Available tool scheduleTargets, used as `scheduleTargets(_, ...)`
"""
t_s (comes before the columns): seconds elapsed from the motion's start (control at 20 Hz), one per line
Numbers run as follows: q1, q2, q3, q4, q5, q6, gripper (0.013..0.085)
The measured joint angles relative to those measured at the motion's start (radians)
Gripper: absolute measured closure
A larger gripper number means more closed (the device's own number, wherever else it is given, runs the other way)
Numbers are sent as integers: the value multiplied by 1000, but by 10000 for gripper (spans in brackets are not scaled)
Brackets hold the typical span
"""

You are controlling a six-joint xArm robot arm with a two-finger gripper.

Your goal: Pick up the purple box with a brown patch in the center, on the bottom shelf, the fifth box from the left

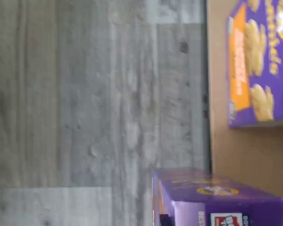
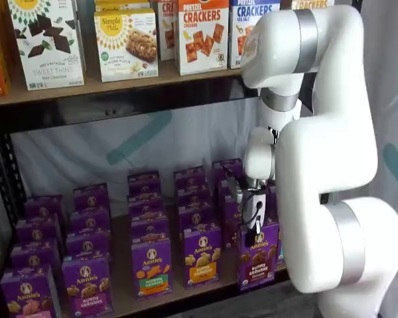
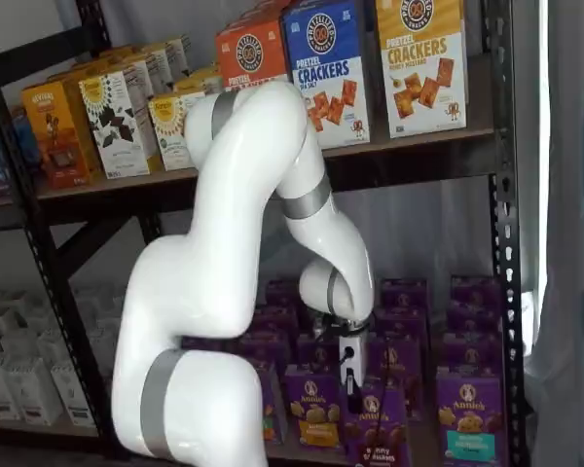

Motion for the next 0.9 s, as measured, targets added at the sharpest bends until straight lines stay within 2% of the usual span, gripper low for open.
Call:
scheduleTargets(0.2, 15, -101, 109, 40, 9, -24, 690)
scheduleTargets(0.5, 43, -211, 236, 39, -15, 4, 690)
scheduleTargets(0.9, 64, -300, 309, 17, 7, 47, 690)
